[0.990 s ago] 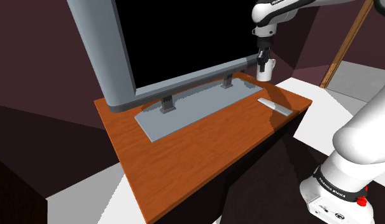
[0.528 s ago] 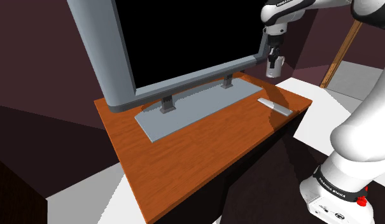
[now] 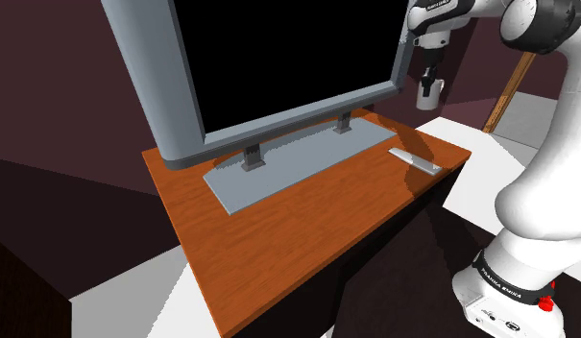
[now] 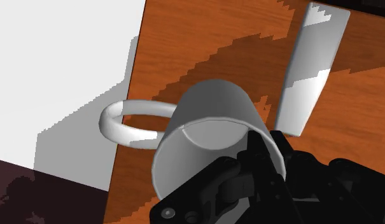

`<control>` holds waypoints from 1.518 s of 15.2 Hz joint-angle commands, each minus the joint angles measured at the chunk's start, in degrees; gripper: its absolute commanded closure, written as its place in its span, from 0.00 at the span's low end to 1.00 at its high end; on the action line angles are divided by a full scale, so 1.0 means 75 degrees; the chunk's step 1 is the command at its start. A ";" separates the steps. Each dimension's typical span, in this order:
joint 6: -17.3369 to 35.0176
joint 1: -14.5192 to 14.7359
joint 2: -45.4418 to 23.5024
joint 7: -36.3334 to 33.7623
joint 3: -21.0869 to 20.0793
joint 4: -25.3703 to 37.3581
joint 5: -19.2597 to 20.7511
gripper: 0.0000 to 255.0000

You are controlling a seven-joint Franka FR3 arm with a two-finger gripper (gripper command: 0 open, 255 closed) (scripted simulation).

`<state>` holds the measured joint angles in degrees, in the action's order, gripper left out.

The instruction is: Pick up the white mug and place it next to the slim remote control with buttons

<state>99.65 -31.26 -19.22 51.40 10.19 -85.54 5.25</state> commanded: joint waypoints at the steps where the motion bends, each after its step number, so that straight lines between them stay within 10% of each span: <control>1: -0.0111 -0.0221 -0.0418 0.0311 0.0082 0.0563 -0.0076 1.00; 23: 0.1732 -0.0351 -0.1083 0.0271 0.0073 -0.0614 -0.0144 1.00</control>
<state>111.96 -33.88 -27.03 53.51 10.76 -89.80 4.19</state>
